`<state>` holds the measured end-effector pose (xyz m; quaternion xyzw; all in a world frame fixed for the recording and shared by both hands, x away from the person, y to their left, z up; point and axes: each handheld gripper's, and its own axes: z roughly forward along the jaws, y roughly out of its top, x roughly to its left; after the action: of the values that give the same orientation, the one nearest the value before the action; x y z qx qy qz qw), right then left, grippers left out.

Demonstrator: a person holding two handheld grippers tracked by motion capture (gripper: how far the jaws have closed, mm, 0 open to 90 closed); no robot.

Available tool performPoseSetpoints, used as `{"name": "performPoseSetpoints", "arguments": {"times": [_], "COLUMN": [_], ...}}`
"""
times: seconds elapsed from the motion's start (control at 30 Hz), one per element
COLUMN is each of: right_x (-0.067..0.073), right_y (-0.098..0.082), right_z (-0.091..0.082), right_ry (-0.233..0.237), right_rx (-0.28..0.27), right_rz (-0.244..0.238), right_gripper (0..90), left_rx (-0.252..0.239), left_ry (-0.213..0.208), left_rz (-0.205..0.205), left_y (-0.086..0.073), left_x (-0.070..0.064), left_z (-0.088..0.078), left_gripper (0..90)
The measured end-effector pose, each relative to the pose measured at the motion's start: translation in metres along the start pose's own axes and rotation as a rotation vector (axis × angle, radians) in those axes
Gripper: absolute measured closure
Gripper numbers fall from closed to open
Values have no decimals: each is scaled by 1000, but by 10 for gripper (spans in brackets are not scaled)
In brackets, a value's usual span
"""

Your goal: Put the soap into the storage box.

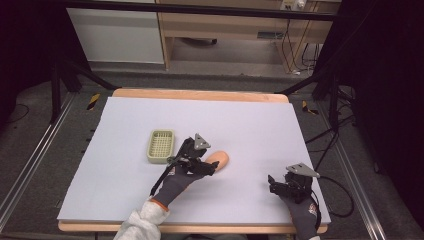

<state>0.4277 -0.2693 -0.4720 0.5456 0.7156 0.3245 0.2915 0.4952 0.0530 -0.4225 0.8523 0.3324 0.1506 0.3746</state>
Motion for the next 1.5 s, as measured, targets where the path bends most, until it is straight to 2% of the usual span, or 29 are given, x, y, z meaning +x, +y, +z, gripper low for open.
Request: {"name": "performPoseSetpoints", "arguments": {"times": [0.7,1.5], "right_x": [0,0], "right_y": [0,0], "right_z": [1,2], "right_ry": [5,7], "right_rx": [5,9], "right_rz": [3,1], "right_gripper": [104,104], "left_rx": [75,145], "left_ry": [-25,-42], "left_rz": [7,12], "left_y": [5,3], "left_x": [0,1], "left_z": [32,54], "left_gripper": [240,247]}}
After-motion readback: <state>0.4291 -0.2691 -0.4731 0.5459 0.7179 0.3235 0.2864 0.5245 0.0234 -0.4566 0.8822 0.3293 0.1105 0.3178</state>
